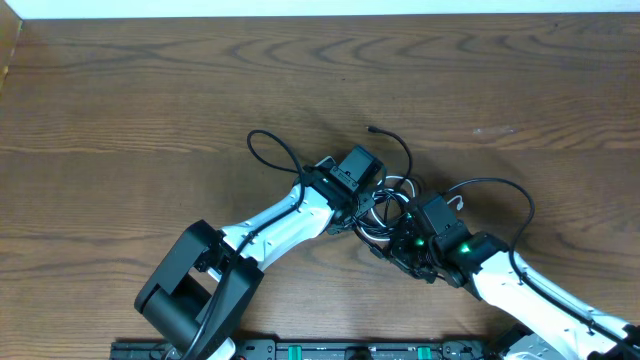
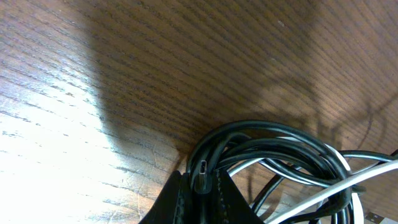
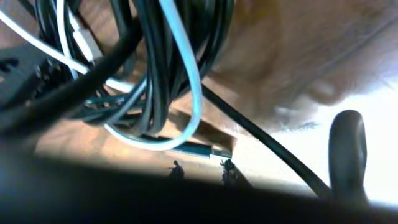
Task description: Untangle cables
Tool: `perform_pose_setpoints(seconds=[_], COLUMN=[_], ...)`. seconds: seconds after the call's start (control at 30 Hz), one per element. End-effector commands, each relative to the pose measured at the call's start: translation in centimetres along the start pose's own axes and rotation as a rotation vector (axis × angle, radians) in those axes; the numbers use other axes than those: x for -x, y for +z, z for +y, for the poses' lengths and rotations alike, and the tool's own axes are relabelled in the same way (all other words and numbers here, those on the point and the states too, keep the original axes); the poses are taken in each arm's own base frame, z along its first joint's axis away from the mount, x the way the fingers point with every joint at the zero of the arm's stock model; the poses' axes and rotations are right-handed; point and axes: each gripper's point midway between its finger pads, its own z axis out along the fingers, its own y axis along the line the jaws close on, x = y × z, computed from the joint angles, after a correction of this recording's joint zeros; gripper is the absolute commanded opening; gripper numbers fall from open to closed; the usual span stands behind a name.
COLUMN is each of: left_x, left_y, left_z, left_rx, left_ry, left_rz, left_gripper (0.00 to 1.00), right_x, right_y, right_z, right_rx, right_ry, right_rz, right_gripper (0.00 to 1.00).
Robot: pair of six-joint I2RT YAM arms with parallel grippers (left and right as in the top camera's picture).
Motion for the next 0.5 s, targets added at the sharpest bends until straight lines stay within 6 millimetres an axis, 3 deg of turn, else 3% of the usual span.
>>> perform_pose_setpoints(seconds=[0.0, 0.07, 0.47], left_x=[0.4, 0.4, 0.4], left_y=[0.2, 0.2, 0.2], left_z=[0.2, 0.2, 0.2], left_rx=[0.016, 0.016, 0.017], left_ry=[0.014, 0.015, 0.015], left_rz=[-0.014, -0.014, -0.014], left_gripper=[0.08, 0.08, 0.08], right_x=[1.2, 1.8, 2.9], right_y=[0.0, -0.1, -0.2], right_z=[-0.3, -0.2, 0.2], right_rx=[-0.016, -0.011, 0.006], right_ry=[0.064, 0.099, 0.112], right_rz=[-0.07, -0.099, -0.161], right_gripper=[0.23, 0.29, 0.28])
